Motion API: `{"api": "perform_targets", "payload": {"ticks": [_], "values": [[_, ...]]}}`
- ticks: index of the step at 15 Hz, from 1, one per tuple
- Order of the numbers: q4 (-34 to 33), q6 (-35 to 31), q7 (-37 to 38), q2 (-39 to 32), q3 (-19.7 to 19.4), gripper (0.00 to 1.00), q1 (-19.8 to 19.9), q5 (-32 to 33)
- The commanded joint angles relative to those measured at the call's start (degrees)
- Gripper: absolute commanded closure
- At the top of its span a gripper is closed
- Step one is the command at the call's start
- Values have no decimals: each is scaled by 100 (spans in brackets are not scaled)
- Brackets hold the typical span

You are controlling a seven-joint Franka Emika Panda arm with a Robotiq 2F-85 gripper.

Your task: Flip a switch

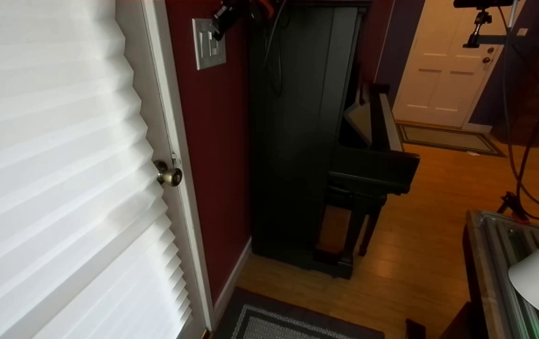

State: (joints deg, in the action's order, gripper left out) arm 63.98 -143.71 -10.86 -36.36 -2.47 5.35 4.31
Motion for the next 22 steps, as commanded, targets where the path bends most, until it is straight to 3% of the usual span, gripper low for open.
{"api": "perform_targets", "payload": {"ticks": [1, 8, 10, 11, 12, 16, 22], "values": [[-531, -254, -283, -415, 201, 100, 188, -165], [-270, 1950, 429, 329, -281, 100, -9, 145], [-192, 2653, 393, 572, -220, 100, 49, -29], [-122, 3012, 384, 721, -166, 91, 78, -144], [-61, 3340, 414, 874, -121, 72, 96, -273], [216, 4030, 955, 1444, -108, 45, 47, -574], [1158, 3588, 1601, 2407, -165, 4, 96, -712]]}}
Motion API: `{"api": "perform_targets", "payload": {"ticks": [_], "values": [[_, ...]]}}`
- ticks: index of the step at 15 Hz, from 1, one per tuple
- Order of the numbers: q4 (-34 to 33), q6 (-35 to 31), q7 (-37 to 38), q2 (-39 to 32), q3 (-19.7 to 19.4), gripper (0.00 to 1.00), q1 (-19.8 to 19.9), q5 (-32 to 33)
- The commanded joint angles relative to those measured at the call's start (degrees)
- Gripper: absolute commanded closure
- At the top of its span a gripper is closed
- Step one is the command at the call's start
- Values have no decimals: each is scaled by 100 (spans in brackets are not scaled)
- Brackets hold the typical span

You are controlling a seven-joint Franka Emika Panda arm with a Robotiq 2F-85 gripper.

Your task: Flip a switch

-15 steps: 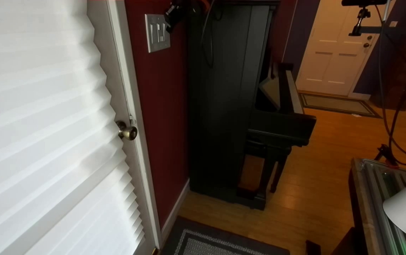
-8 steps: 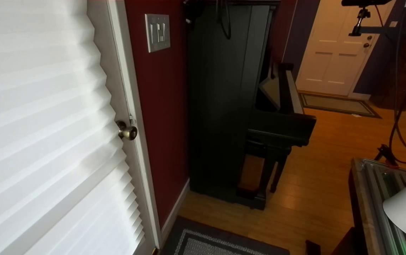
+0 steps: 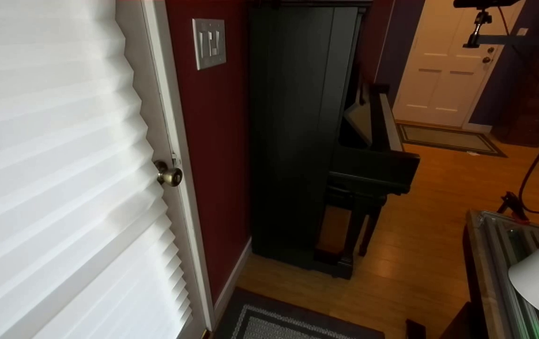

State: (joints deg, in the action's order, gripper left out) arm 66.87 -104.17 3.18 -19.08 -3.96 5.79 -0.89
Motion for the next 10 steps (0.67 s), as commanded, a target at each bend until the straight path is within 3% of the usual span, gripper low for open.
{"api": "perform_targets", "payload": {"ticks": [1, 5, 6, 10], "values": [[1107, -495, 136, 877, -19, 1, 76, -191], [1798, -619, -529, 1438, -37, 0, 229, -230], [1158, -456, -168, 982, -29, 0, 138, -28], [1551, -469, -397, 1278, -34, 0, 213, -64]]}}
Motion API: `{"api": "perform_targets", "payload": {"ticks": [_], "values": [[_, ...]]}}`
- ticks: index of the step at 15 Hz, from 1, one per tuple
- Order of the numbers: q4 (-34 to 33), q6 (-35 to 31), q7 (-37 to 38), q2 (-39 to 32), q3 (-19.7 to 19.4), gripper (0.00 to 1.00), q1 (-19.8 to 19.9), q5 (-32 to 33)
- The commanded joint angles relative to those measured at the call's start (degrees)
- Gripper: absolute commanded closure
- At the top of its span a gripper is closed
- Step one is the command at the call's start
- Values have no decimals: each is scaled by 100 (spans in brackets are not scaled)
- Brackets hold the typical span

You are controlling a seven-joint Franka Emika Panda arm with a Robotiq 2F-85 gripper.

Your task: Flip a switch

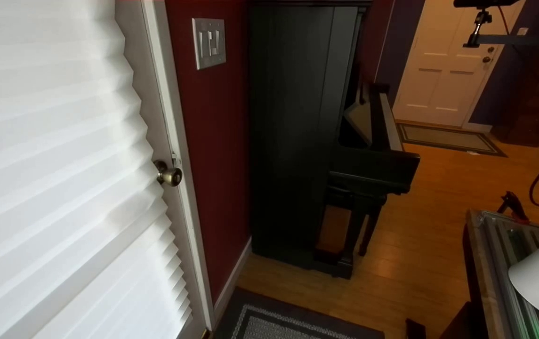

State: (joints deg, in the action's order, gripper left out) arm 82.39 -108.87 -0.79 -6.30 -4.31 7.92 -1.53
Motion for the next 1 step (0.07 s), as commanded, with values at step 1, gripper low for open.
{"api": "perform_targets", "payload": {"ticks": [1], "values": [[13, -6, -2, 2, 1, 0, -2, -1]]}}
